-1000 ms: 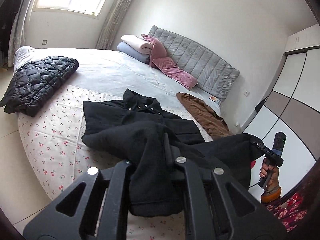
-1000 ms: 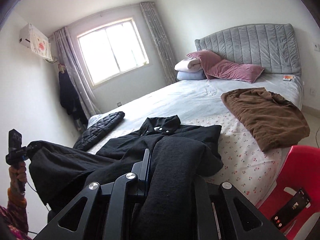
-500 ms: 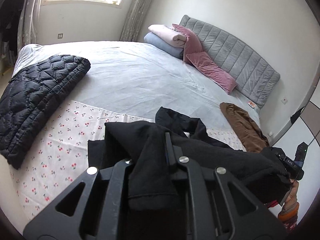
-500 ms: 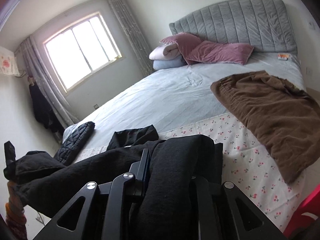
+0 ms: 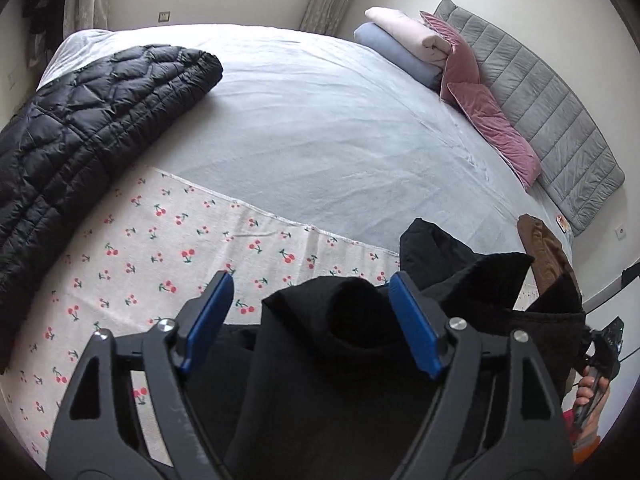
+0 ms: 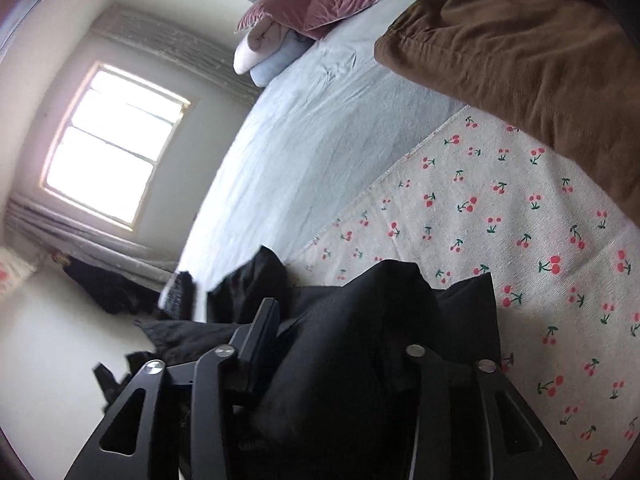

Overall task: Fold large clothes
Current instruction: 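Carry the hem with both grippers over the coat toward the collar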

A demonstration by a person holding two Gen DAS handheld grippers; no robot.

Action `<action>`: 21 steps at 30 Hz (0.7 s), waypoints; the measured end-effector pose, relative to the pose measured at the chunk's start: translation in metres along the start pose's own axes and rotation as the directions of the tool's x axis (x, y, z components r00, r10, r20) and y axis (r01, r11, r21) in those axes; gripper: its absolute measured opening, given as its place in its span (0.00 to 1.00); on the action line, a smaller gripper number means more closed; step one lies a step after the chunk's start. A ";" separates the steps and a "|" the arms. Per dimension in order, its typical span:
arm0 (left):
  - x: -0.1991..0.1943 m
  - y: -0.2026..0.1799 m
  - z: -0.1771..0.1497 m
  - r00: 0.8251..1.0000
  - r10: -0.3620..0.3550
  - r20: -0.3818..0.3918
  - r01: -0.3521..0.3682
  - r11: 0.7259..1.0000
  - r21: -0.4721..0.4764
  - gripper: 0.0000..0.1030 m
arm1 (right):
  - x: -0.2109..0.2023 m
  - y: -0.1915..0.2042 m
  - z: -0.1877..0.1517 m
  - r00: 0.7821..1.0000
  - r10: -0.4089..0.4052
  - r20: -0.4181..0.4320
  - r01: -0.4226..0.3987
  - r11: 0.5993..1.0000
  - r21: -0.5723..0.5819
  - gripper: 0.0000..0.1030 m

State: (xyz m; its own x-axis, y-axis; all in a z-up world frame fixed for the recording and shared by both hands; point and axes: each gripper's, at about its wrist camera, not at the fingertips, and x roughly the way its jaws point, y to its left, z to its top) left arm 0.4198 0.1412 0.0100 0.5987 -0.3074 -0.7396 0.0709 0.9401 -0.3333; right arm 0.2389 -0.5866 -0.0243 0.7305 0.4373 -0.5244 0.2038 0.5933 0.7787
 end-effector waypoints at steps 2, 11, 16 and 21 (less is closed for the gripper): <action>-0.005 0.002 0.000 1.000 0.020 0.002 -0.020 0.998 0.058 0.79 | -0.027 0.002 0.009 0.996 0.022 0.084 -0.021 1.000 -0.007 0.72; 0.051 -0.023 -0.012 0.988 0.142 -0.063 -0.106 0.912 0.396 0.80 | 0.028 0.046 -0.021 0.905 -0.416 0.085 0.404 0.780 -0.478 0.76; 0.089 -0.050 -0.016 0.978 0.176 -0.107 -0.114 0.895 0.431 0.54 | 0.112 0.055 -0.031 0.812 -0.574 0.103 0.519 0.632 -0.575 0.73; 0.069 -0.083 -0.031 0.973 0.223 0.054 -0.221 0.842 0.493 0.09 | 0.132 0.065 -0.053 0.758 -0.625 0.190 0.584 0.520 -0.623 0.13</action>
State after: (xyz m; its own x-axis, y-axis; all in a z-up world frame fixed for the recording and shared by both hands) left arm 0.4310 0.0372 -0.0315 0.6420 -0.0814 -0.7623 0.3208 0.9316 0.1707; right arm 0.3134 -0.4545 -0.0615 0.5498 -0.1674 -0.8184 0.1266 0.9851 -0.1164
